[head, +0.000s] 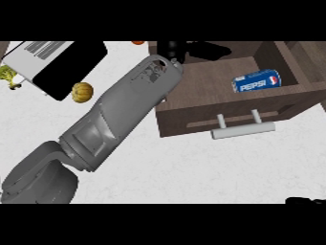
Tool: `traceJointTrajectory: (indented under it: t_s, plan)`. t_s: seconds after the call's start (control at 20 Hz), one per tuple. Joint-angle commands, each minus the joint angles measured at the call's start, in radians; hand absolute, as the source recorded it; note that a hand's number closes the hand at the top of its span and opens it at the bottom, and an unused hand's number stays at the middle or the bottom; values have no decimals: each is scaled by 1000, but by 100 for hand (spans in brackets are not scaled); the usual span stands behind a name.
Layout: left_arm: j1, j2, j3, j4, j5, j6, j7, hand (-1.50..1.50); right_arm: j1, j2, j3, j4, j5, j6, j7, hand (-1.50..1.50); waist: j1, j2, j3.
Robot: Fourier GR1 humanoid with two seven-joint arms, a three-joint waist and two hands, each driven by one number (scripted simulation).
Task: Pick up the can, place it into the drawer and close the drawer
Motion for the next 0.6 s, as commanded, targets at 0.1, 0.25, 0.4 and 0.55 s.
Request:
traceJointTrajectory:
  t_s: [0.1,0.25,0.4,0.55]
  plan:
    - [31,0,11,-18,53,8,-44,-150,-29,-61,25,-52,153,-3,-44,-150,10,3,-2]
    - [-14,0,5,-41,81,29,-6,-150,-24,-62,71,-43,247,-8,-78,-150,19,-2,-1]
    - [-6,0,31,-27,109,11,-49,-150,-39,-112,63,-53,262,22,-118,-150,17,1,0]
    - [-37,0,37,-46,130,9,-42,-150,-79,-96,140,-55,401,-25,-87,-150,53,-7,-1]
